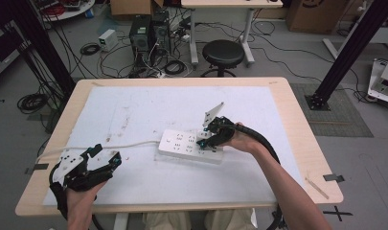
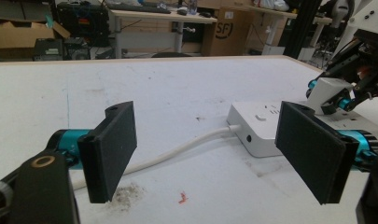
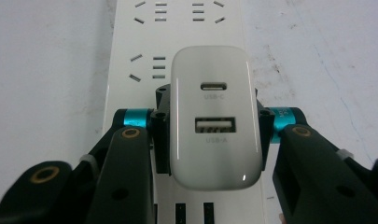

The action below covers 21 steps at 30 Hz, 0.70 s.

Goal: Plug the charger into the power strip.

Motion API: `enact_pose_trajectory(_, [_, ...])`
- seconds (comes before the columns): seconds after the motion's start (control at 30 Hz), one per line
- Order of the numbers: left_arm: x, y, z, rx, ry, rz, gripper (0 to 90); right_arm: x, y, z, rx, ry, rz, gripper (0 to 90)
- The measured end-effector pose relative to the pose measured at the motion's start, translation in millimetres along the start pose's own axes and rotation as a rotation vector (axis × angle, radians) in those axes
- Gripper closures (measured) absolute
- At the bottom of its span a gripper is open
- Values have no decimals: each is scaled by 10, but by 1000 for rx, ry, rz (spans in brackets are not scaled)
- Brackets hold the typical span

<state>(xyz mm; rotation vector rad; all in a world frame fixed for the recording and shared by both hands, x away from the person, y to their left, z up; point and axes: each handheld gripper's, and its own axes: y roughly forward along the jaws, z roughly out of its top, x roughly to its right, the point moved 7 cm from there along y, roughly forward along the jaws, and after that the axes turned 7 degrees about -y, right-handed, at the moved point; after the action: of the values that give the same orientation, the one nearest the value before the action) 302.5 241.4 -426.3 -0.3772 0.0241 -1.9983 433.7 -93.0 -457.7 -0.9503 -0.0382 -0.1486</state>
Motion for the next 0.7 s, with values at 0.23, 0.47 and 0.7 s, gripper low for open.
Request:
enact_pose_trajectory(0.23, [-4, -10, 13, 0, 8, -1, 206, 1, 2, 0, 8, 23, 4, 626])
enact_pose_trajectory(0.47, [2, -8, 8, -1, 6, -1, 207, 1, -2, -16, 12, 49, 20, 498])
enact_pose_trajectory(0.7, [24, 30, 11, -4, 11, -9, 206, 11, -157, -25, 59, 92, -10, 283])
